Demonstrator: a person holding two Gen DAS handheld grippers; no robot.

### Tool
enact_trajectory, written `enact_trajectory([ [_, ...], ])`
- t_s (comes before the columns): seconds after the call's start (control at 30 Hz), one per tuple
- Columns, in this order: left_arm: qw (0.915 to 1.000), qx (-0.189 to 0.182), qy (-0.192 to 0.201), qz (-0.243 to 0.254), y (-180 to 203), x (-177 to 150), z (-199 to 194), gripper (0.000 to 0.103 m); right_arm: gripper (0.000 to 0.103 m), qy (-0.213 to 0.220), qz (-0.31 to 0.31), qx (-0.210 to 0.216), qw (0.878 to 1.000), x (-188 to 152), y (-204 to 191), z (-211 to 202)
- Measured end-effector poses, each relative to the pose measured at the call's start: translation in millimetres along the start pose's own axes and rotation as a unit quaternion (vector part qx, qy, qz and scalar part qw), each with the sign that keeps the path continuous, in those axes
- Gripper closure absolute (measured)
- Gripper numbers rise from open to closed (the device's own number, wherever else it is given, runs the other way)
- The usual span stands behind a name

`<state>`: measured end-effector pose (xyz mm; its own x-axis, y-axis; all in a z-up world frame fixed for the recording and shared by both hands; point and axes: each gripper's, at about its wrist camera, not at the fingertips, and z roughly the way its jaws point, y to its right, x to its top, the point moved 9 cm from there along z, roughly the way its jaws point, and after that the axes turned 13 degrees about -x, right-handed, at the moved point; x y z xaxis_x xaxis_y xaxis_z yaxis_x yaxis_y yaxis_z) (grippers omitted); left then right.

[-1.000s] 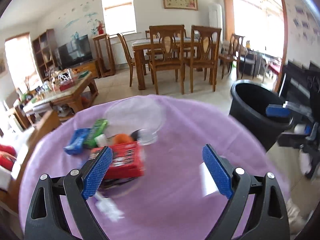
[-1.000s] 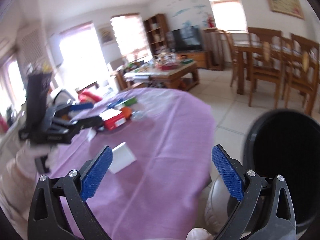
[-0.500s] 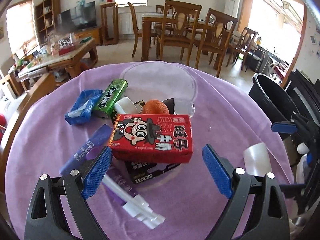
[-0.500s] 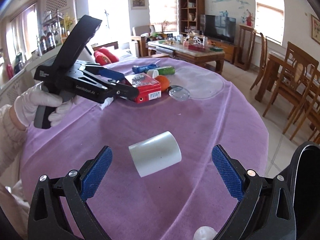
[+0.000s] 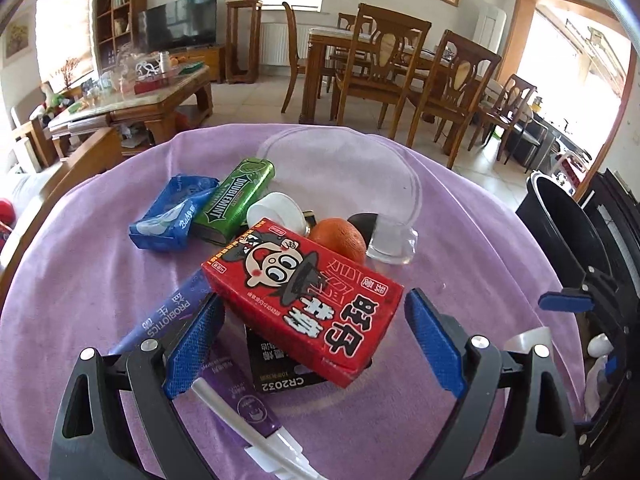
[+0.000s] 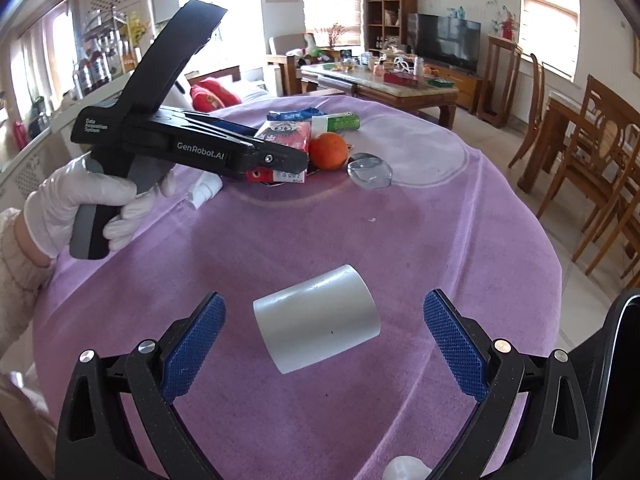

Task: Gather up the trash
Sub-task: 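Grasp the red milk-drink box with the left tool while the right tool grasps the white roll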

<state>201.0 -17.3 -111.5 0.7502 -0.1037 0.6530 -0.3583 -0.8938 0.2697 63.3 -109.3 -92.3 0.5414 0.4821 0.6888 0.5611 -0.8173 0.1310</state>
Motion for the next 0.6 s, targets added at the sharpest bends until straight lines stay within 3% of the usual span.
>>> enact_trajectory([
  [0.1, 0.9999, 0.007, -0.001, -0.007, -4, 0, 1, 0.012, 0.016, -0.01, -0.01, -0.01, 1.0, -3, 0, 3],
  [0.27, 0.9996, 0.02, 0.008, -0.018, 0, 3, -2, 0.012, 0.02, -0.018, -0.005, -0.005, 1.0, -4, 3, 6],
  [0.33, 0.9991, 0.039, 0.008, -0.016, -2, 3, -1, 0.012, 0.035, -0.026, -0.003, -0.006, 1.0, -5, 5, 9],
  [0.43, 0.9987, 0.042, 0.009, -0.029, -5, 3, 2, 0.014, 0.044, -0.031, 0.006, -0.002, 0.999, -8, 9, 10],
  [0.6, 0.9973, 0.044, 0.012, -0.058, -18, -2, -1, 0.035, 0.048, -0.027, 0.014, 0.004, 1.0, -8, 10, 7],
])
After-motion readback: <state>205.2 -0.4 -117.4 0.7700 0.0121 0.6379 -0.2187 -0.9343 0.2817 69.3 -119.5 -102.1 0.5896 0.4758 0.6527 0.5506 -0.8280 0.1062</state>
